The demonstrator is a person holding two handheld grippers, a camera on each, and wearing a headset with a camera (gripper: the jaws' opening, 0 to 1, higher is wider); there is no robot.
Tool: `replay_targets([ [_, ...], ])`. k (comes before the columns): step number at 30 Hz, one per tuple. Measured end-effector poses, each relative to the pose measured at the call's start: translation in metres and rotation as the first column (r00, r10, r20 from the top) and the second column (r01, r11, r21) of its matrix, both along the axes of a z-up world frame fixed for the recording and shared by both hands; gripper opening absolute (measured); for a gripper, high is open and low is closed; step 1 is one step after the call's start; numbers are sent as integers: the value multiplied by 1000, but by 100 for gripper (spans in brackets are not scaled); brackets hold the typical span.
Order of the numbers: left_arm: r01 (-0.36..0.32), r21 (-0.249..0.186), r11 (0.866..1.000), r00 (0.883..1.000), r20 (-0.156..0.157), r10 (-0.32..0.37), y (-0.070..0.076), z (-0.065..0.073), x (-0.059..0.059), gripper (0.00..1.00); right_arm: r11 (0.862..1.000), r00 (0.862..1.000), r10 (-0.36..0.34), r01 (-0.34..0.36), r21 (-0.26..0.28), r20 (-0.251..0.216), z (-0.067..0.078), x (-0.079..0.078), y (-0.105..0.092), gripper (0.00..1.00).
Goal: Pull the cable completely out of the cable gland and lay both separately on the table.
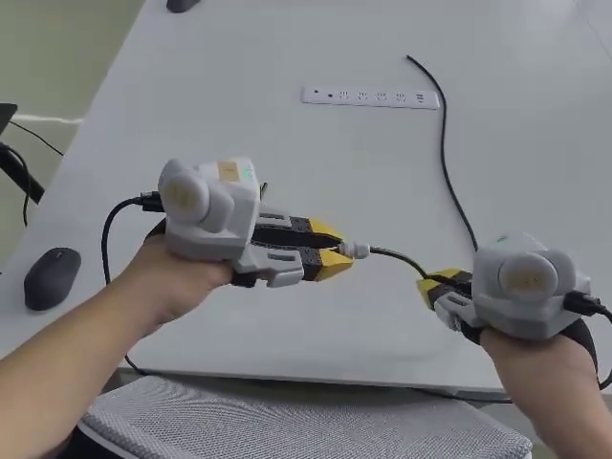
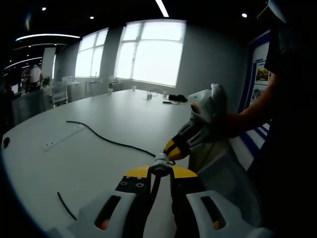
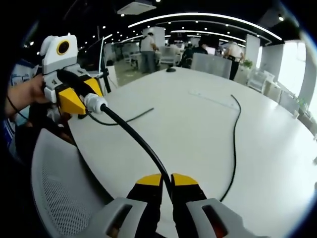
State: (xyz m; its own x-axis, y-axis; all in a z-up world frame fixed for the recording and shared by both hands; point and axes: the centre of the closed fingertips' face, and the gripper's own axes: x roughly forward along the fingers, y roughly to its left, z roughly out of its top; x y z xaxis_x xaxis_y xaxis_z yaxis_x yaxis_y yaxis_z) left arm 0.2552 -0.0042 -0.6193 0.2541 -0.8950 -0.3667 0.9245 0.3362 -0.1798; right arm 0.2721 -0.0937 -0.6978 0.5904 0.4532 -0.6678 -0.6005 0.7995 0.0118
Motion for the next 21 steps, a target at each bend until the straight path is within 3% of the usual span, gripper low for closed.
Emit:
replay_targets([
  [10, -10, -11, 1000, 1000, -5, 10, 2, 5, 2, 15, 999, 998, 35, -34, -28, 50, 14, 1, 0, 4],
  [15, 1, -6, 1000, 1000, -3, -1, -2, 3, 2, 15, 995, 994, 77, -72, -67, 81, 23, -3, 1, 12],
  [16, 2, -6, 1000, 1000, -2, -2, -2, 3, 2, 15, 988, 987, 120, -108, -114, 104, 27, -4, 3, 13],
  [21, 4, -5, 1000, 1000, -2, -4, -4, 3, 0, 15, 969, 964, 215, -190, -159, 156, 47, -12, 20, 16],
])
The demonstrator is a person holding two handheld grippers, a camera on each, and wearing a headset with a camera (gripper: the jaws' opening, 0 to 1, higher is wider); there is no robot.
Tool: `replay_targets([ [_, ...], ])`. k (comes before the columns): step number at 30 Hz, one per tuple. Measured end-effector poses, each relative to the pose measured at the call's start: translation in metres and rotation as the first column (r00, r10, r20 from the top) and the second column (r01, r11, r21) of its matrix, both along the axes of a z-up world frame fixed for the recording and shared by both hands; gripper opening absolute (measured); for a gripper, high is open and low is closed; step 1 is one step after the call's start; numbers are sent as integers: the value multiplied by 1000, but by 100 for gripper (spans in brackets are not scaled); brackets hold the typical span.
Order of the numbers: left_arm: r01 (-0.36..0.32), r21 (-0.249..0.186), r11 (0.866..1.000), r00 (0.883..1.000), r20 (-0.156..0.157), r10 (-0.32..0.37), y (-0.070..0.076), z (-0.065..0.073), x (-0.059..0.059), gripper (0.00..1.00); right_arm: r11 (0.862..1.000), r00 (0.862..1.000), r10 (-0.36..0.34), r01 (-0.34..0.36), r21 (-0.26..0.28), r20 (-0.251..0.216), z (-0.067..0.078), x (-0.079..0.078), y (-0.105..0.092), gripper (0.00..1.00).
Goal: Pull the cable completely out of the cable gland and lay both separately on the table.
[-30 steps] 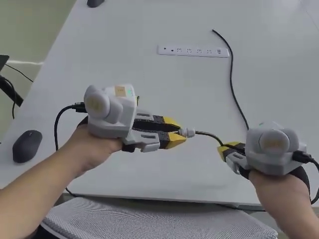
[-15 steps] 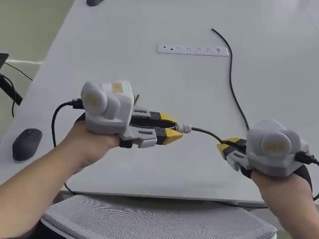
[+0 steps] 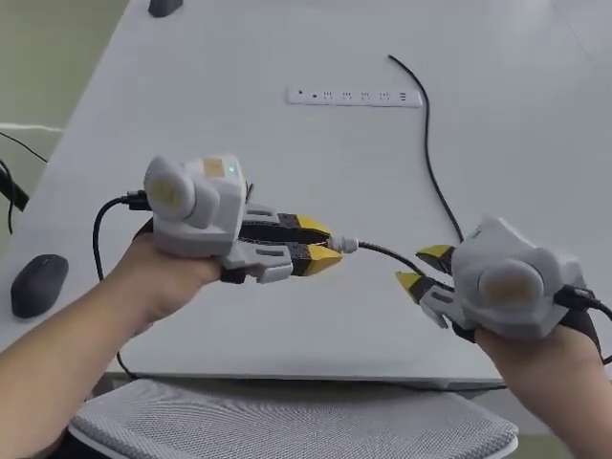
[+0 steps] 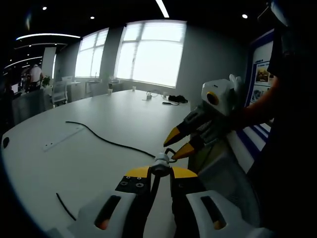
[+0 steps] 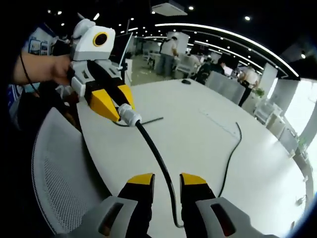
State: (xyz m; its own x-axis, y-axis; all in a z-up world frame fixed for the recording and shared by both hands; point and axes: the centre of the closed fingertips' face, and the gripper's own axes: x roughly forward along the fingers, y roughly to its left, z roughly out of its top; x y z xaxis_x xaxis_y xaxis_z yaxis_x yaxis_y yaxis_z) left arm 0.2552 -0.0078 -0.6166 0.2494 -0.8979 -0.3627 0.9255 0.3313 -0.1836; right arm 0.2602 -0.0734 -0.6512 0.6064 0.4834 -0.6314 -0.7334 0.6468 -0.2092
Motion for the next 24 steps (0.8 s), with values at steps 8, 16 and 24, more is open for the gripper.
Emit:
replay_targets([
  [8, 7, 13, 1000, 1000, 4, -7, 0, -2, -5, 15, 990, 988, 137, -132, -57, 76, 20, 2, 30, 14],
  [16, 6, 18, 1000, 1000, 11, -6, 2, -2, -3, 15, 966, 968, 237, -226, -127, 78, 18, 2, 47, 7],
  [24, 20, 25, 999, 1000, 13, -20, 1, -6, -5, 15, 940, 945, 312, -293, -176, 94, 15, -3, 59, 3],
])
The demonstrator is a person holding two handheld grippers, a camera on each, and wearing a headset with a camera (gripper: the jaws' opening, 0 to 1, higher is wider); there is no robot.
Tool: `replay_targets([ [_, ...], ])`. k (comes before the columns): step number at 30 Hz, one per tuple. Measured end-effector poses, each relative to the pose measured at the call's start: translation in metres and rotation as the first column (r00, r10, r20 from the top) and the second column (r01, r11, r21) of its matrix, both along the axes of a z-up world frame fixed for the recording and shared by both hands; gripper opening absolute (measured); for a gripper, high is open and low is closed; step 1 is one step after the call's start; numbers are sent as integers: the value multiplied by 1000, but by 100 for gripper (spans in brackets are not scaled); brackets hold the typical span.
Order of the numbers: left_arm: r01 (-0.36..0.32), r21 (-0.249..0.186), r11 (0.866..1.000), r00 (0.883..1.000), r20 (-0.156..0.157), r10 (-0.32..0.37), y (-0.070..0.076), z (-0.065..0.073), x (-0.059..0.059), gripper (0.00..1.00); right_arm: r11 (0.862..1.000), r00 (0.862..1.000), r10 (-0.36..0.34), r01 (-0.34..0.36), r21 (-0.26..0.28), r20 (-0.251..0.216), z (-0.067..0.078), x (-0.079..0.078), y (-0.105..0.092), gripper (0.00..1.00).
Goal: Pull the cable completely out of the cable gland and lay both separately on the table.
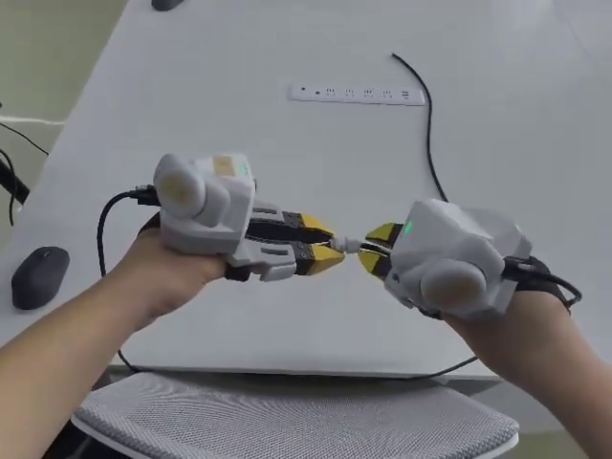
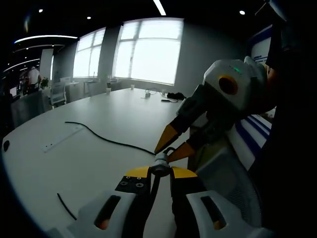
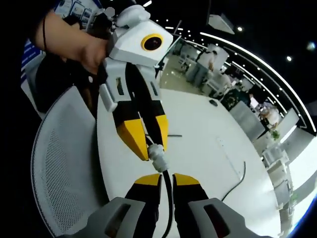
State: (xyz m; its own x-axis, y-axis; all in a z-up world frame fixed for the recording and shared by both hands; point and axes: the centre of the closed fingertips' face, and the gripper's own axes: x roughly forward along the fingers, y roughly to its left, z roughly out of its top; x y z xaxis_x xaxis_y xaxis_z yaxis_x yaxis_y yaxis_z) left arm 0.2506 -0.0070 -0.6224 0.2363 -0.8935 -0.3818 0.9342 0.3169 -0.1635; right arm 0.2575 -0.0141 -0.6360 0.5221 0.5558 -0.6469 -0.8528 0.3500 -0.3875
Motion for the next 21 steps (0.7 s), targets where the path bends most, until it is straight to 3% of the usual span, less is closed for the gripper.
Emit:
replay_targets([
  [1, 3, 10, 1000, 1000, 1, -3, 0, -2, 0, 15, 1000, 1000, 3, -3, -24, 0, -3, -1, -1, 3],
  [6, 7, 16, 1000, 1000, 0, -7, 1, -4, -1, 15, 1000, 1000, 7, -7, -24, -5, -4, 0, -1, 0],
  [21, -9, 12, 1000, 1000, 2, 9, 2, 0, 3, 15, 992, 994, -92, 97, 86, -67, -4, 4, -11, 0],
])
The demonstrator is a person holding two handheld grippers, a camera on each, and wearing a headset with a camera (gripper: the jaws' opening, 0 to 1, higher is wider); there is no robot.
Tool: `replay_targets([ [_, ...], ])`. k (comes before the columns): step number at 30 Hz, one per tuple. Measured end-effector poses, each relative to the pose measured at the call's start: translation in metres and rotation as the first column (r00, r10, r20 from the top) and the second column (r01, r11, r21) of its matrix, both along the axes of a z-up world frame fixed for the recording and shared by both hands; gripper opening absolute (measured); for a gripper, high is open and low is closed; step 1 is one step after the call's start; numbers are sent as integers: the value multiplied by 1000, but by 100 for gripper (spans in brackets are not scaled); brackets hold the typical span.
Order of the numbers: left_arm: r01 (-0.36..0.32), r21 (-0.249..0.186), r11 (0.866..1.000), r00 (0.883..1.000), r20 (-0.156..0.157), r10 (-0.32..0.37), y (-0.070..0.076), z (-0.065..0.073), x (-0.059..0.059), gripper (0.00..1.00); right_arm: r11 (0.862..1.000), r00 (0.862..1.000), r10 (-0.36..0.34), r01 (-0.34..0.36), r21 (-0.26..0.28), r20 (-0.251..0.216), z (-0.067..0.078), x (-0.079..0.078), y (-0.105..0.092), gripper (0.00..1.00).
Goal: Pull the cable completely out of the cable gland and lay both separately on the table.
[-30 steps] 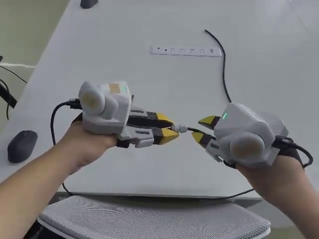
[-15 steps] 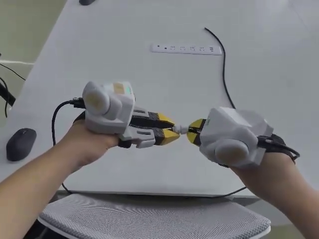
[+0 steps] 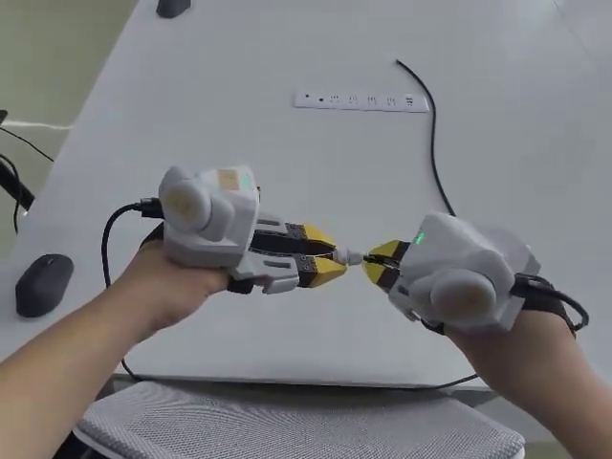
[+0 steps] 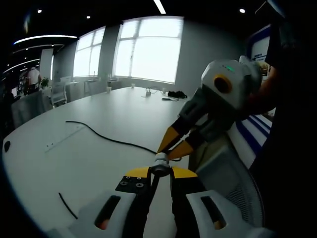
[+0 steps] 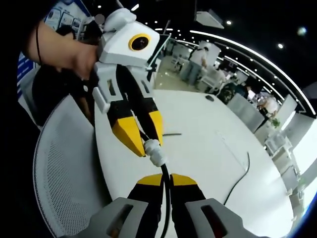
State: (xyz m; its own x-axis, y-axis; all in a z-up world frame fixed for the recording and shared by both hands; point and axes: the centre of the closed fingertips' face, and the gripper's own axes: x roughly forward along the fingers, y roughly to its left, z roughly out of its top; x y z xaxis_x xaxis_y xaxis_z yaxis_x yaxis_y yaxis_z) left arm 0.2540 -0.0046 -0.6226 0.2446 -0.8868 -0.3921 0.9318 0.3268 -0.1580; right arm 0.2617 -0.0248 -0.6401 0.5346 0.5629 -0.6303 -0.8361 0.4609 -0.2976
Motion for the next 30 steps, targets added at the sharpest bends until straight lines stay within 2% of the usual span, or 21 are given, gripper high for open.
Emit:
replay_targets([
  [9, -11, -1, 1000, 1000, 8, 11, 0, 3, 5, 15, 995, 995, -90, 91, 34, -31, -7, 13, -21, 0],
  [11, -13, -4, 1000, 1000, 9, 13, -1, 3, 6, 15, 992, 993, -110, 113, 59, -50, -9, 15, -24, 0],
  [13, -16, -1, 1000, 1000, 12, 16, -1, 3, 7, 15, 989, 989, -131, 135, 60, -62, -13, 18, -29, 0],
  [15, -22, -7, 1000, 1000, 12, 22, -1, 4, 8, 15, 981, 982, -173, 179, 80, -76, -15, 21, -35, 0],
  [20, -25, -8, 1000, 1000, 12, 25, 0, 5, 8, 15, 966, 967, -230, 240, 93, -109, -26, 26, -48, 0],
  [22, -24, -7, 1000, 1000, 11, 24, -1, 5, 7, 15, 956, 956, -261, 275, 105, -132, -31, 26, -54, 0],
  [25, -22, -8, 1000, 1000, 11, 22, -2, 4, 6, 15, 928, 929, -325, 350, 128, -179, -38, 27, -64, 0],
  [29, -23, -7, 1000, 1000, 16, 23, -3, 4, 7, 15, 886, 885, -395, 438, 155, -245, -48, 28, -77, 0],
  [30, -24, -5, 1000, 1000, 17, 24, -3, 3, 8, 15, 868, 867, -414, 468, 166, -276, -52, 27, -80, 0],
])
